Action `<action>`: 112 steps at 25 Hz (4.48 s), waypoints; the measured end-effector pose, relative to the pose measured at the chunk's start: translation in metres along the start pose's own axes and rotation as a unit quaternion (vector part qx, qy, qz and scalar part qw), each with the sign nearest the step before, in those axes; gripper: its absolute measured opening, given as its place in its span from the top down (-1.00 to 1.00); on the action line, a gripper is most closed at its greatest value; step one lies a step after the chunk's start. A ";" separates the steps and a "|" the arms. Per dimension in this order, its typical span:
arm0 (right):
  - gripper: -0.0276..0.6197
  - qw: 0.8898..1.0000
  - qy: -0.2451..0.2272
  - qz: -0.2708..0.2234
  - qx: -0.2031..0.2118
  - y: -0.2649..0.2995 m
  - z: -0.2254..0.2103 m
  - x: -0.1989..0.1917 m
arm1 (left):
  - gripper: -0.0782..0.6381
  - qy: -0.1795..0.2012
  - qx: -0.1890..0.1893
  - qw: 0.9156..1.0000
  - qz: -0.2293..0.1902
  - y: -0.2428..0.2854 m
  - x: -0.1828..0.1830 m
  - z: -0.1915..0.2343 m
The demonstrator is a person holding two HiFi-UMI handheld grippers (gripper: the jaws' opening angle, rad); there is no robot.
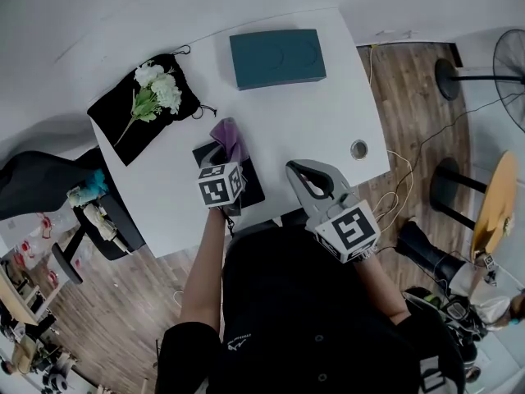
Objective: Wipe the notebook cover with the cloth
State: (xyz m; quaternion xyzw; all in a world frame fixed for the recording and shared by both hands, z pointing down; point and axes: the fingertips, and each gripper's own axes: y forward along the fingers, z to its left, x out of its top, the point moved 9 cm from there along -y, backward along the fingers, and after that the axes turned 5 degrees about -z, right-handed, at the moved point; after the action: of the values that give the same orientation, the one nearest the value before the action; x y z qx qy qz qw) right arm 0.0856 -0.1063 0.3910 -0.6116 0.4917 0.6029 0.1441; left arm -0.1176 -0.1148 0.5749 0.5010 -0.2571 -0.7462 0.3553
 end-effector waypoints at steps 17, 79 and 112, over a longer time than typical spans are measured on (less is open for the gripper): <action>0.90 1.000 -0.012 0.005 0.008 0.006 0.005 0.001 | 0.53 0.053 0.029 0.998 0.003 0.004 -0.002 0.003; 0.90 0.998 -0.049 0.006 0.048 0.007 0.037 0.001 | 0.54 0.005 0.147 0.989 -0.007 -0.077 -0.026 0.087; 0.90 1.000 -0.026 -0.008 -0.016 -0.022 0.031 -0.015 | 0.54 0.057 -0.052 0.996 0.052 -0.032 -0.031 -0.025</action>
State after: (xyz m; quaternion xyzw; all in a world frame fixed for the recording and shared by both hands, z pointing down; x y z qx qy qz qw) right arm 0.0875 -0.0655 0.3877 -0.6022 0.4730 0.6249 0.1520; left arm -0.0956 -0.0709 0.5595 0.5098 -0.2227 -0.7090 0.4333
